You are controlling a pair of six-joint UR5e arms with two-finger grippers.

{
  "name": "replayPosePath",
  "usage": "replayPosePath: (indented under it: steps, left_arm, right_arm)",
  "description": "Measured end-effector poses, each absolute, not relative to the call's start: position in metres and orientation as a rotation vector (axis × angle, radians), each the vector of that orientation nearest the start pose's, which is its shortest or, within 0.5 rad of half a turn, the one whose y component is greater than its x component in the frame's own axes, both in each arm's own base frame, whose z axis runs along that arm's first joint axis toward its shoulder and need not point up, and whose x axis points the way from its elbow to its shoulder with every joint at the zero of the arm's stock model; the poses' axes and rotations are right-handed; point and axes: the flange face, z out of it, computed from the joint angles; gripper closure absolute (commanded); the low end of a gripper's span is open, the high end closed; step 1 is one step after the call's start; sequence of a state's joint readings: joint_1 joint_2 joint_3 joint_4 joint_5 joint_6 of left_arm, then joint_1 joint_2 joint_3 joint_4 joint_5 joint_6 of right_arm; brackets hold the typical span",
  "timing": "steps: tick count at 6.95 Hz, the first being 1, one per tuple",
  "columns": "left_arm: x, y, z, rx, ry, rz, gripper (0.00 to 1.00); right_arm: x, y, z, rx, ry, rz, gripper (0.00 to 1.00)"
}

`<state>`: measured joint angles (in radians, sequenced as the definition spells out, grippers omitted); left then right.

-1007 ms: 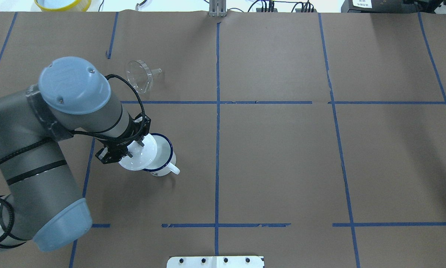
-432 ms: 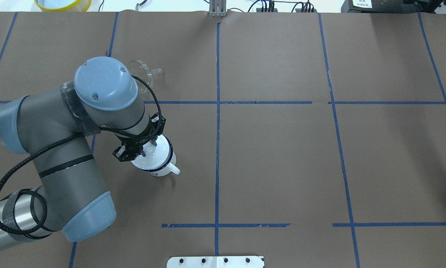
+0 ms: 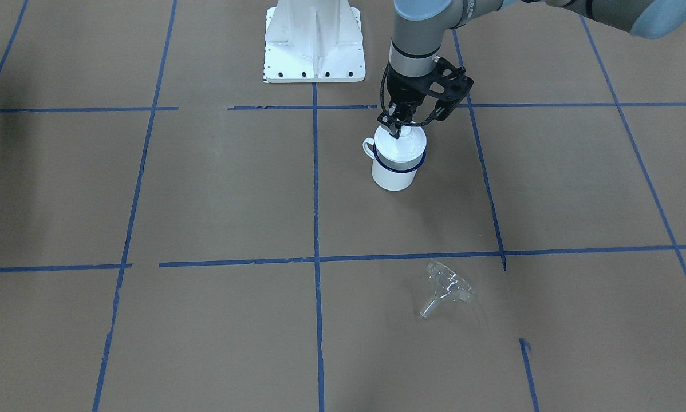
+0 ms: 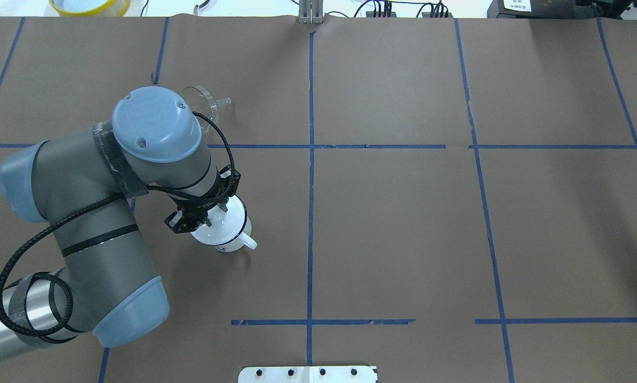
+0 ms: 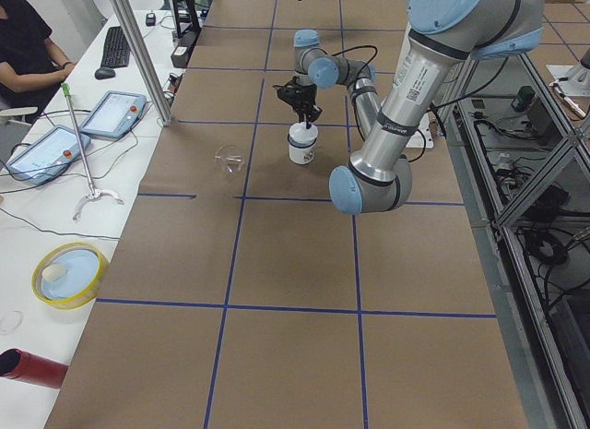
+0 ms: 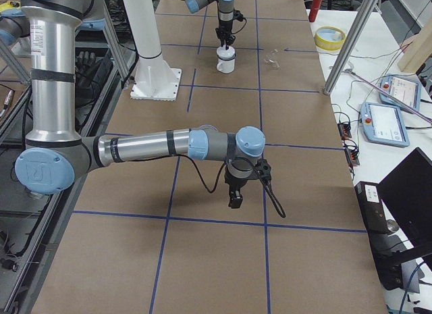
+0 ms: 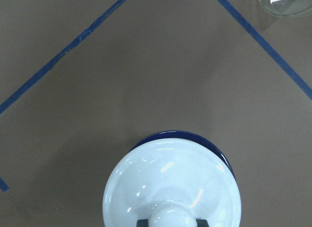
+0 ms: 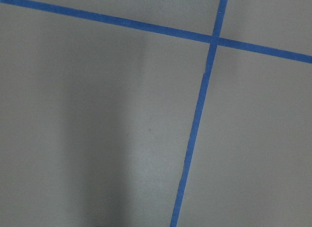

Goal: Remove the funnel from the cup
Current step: 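Carry the white lid onto the mug and lower it on top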

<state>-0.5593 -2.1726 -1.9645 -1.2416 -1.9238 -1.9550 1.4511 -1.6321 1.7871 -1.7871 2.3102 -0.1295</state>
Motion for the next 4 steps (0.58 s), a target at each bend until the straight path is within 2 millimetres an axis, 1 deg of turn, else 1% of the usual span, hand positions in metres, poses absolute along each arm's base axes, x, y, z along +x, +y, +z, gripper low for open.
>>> replayPosePath:
  steps: [3,4]
  left_arm:
    - [0.4564,-0.4018,0.2026,-0.285,0.705,-0.771,1.0]
    - [0.4573,-0.4023,0.2031,-0.284,0.706,-0.77,0.72]
  right_arm:
    - [0.0112,-0.4611,0.6057,-0.055,-0.741,-0.215,0.0]
    - [0.0112,-0.4611,0.6057,-0.055,-0.741,-0.214,0.0]
